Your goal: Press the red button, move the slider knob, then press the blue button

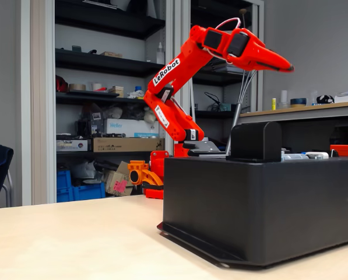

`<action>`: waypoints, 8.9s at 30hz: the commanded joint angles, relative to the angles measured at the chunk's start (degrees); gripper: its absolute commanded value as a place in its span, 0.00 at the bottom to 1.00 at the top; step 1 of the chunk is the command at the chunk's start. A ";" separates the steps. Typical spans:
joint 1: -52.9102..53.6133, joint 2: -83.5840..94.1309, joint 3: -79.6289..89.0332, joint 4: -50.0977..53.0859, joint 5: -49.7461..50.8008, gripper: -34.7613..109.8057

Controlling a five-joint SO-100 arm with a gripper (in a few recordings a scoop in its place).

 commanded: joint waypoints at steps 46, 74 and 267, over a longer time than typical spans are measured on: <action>-8.00 -32.26 -9.76 7.12 13.89 0.74; -6.15 -37.88 -14.77 5.27 12.57 0.75; 2.37 -59.15 -40.52 11.43 7.12 0.24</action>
